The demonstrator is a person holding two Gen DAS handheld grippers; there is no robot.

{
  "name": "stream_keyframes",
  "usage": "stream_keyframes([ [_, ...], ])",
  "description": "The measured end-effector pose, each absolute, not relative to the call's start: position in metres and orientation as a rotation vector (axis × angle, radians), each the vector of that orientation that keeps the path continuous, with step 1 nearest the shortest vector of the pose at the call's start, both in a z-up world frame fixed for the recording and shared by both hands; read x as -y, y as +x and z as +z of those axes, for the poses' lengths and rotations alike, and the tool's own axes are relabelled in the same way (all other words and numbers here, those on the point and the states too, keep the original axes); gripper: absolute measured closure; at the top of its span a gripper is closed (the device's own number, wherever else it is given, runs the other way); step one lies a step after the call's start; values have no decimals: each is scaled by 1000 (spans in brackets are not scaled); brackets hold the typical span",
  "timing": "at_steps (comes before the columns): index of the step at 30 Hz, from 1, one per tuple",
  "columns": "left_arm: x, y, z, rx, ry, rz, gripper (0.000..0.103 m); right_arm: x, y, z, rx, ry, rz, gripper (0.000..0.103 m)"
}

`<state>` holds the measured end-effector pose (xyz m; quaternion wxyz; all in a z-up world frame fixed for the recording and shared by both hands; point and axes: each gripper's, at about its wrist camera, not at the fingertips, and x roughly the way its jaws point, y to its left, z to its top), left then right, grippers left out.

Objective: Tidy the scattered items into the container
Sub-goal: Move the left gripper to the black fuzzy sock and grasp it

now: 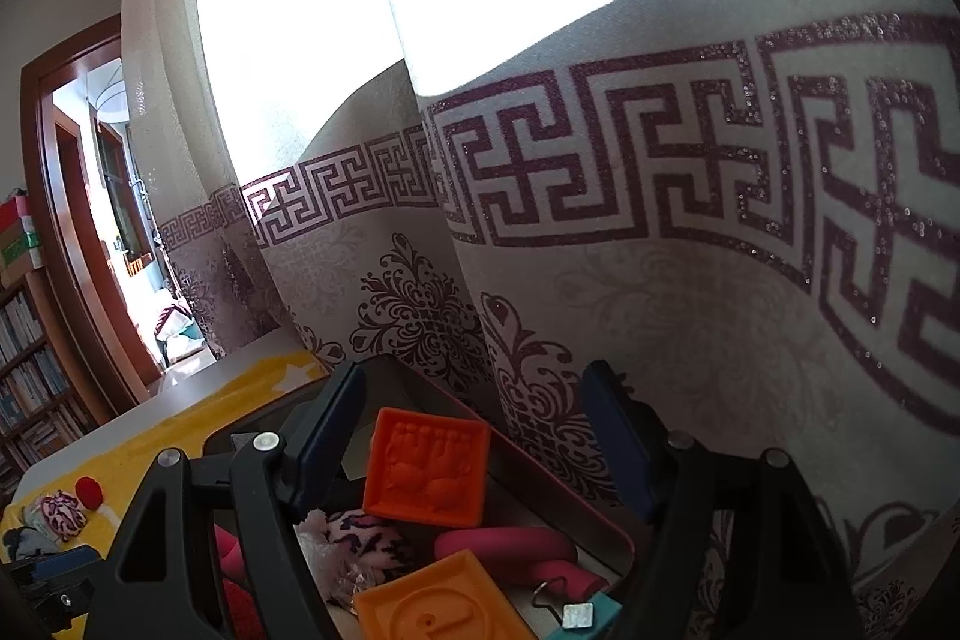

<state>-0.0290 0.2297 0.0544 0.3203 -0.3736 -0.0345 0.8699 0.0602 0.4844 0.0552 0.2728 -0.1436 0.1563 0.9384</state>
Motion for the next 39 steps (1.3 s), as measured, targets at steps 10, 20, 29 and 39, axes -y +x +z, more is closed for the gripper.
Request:
stream_keyframes([
  [10, -105, -61, 38, 256, -1071, 2527, 28, -472, 59, 55, -327, -384, 2524, 25],
  [20, 27, -90, 23, 473, -1146, 2805, 28, -469, 56, 54, -291, -400, 2516, 24],
  [29, 76, -130, 1, 484, -1285, 2911, 28, -463, 57, 55, -256, -379, 2519, 24],
  [39, 83, -156, -23, 533, -1346, 2870, 28, -418, 76, 68, 19, -147, 2493, 22],
])
